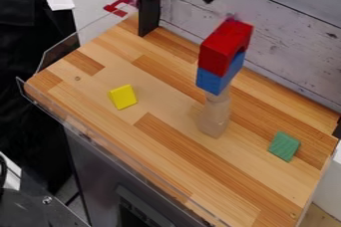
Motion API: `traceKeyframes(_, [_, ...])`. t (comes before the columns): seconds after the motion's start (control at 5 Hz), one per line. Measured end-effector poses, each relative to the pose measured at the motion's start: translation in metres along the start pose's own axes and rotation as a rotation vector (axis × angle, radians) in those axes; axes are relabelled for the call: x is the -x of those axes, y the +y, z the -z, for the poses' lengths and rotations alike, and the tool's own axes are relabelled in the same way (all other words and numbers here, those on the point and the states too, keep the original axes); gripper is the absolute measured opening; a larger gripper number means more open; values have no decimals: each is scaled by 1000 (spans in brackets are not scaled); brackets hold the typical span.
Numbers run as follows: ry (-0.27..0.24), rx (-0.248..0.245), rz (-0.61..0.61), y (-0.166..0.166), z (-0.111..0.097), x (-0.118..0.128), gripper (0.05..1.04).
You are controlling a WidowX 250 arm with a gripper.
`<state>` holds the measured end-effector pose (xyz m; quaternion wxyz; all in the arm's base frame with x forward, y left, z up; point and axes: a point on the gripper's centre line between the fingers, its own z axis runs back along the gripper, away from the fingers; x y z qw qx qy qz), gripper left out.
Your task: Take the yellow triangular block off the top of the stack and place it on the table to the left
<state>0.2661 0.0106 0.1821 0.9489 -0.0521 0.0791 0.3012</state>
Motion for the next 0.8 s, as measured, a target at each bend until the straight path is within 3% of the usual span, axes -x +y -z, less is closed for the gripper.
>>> traceKeyframes(0.4, [0, 38, 82, 1, -4, 4, 1001])
traceKeyframes(0.8, [8, -88, 171, 11, 3, -4, 1001])
